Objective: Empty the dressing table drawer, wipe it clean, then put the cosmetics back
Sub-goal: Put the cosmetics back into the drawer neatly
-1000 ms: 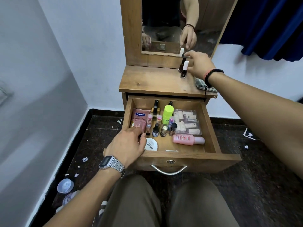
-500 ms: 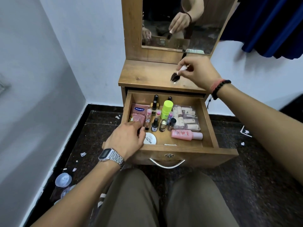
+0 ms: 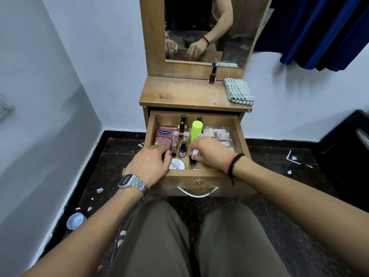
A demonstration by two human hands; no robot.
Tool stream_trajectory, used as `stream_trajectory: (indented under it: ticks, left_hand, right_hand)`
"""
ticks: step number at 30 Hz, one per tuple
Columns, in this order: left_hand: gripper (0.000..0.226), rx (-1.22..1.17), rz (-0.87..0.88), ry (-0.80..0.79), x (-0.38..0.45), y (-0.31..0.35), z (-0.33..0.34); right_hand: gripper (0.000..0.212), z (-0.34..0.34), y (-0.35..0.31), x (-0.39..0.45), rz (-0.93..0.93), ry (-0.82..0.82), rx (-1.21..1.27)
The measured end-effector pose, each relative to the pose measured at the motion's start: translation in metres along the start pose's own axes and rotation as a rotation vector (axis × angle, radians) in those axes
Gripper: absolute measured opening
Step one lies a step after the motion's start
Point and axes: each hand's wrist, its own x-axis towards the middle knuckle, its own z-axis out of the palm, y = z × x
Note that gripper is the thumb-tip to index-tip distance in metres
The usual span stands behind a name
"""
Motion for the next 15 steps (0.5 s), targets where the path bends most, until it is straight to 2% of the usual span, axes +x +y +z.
stream_trajectory:
  ticks: [10,13,15]
  left_hand:
    - [0.026,0.003,-0.002,0.006,-0.001,0.0,0.0]
    - [0.025,0.013,0.003,0.007,0.0,0.0,0.001]
    - [0.025,0.013,0.001,-0.001,0.0,0.0,0.001]
  right_hand:
    - [0.015,0.007,-0.003,0.002,-0.05,0.012,-0.066]
    - [0.022,-0.015,-0.009,0.0,-0.075,0.092,-0.119]
    - [0.022,-0.039,-0.006,0.006,-0.029,0.191,-0.06]
